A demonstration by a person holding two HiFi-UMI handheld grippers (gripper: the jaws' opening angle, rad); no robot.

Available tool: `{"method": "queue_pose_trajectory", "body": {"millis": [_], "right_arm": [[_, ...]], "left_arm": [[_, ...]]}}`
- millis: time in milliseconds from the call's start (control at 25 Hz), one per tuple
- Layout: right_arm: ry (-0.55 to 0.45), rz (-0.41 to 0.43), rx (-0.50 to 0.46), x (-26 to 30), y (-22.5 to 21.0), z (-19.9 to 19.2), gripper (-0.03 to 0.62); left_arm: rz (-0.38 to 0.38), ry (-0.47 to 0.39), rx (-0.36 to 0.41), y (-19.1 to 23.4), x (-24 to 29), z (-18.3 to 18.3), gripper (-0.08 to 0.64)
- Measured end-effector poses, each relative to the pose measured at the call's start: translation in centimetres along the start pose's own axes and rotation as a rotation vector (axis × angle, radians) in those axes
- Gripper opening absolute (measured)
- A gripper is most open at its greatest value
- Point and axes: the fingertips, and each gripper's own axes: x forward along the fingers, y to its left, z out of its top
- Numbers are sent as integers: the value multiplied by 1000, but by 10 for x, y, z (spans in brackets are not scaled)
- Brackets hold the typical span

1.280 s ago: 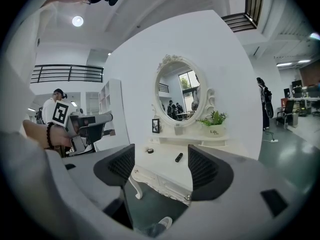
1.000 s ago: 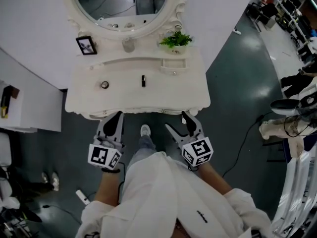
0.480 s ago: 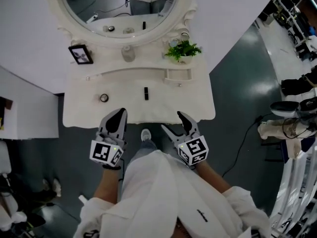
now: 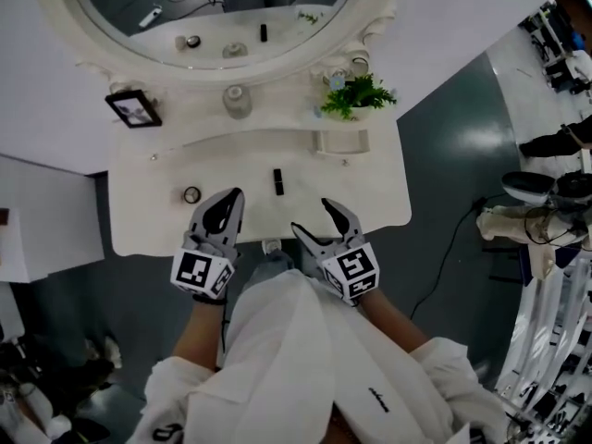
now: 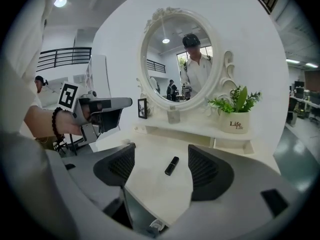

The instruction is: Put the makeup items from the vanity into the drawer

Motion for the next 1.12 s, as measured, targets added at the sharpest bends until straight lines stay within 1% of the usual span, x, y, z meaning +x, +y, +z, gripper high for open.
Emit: {"method": "queue_pose_trajectory", "body": {"millis": [200, 400, 520, 680, 800, 880, 1120], "right_arm": [[53, -16, 7, 38, -4, -9, 350], [112, -11, 15, 66, -6, -19, 361], [139, -5, 10, 81, -10, -25, 374], [184, 22, 11, 97, -13, -38, 391], [223, 42, 0, 106, -14, -51, 399], [247, 34, -12, 114, -19, -59, 402], [295, -30, -49, 134, -35, -77, 405]], "left_arm": [[-42, 49, -21, 19, 21, -28, 26], [-34, 83, -53, 31, 31, -50, 26], [-42, 101, -65, 34, 38, -62, 26], [-27, 127, -92, 37, 44, -74, 26], [-14, 138, -95, 40, 47, -81, 26], [-5, 143, -99, 43, 49, -86, 26], [8, 185, -116, 44, 61, -112, 26]]}}
